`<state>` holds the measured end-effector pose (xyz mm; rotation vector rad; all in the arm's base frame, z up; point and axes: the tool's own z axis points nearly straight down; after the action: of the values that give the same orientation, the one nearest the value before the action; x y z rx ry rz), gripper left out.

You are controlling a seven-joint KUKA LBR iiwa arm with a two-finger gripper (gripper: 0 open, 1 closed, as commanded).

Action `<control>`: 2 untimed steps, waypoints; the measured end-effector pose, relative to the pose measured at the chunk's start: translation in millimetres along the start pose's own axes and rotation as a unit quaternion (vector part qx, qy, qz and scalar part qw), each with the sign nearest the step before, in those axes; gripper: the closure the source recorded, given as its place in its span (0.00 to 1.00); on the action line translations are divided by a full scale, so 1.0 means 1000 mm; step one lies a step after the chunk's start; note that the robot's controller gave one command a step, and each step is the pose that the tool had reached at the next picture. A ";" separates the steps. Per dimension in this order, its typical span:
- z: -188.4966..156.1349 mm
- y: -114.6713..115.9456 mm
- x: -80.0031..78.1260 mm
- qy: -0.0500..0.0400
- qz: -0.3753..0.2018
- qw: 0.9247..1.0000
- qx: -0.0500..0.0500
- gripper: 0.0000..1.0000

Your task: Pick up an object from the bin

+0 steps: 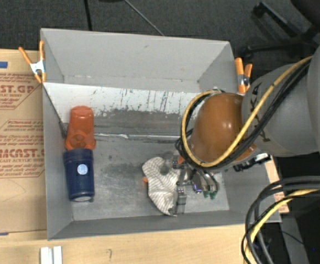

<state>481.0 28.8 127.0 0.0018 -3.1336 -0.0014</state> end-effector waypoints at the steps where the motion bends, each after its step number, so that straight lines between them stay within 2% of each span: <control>1: -0.004 0.000 -0.002 -0.004 0.000 1.000 0.000 0.00; 2: 0.056 0.004 -0.002 -0.003 0.029 1.000 0.000 1.00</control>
Offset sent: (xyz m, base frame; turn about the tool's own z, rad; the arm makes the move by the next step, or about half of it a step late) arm 0.0018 0.0026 -0.0560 0.0583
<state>482.5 32.4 71.3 -0.0883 -3.1377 -0.0025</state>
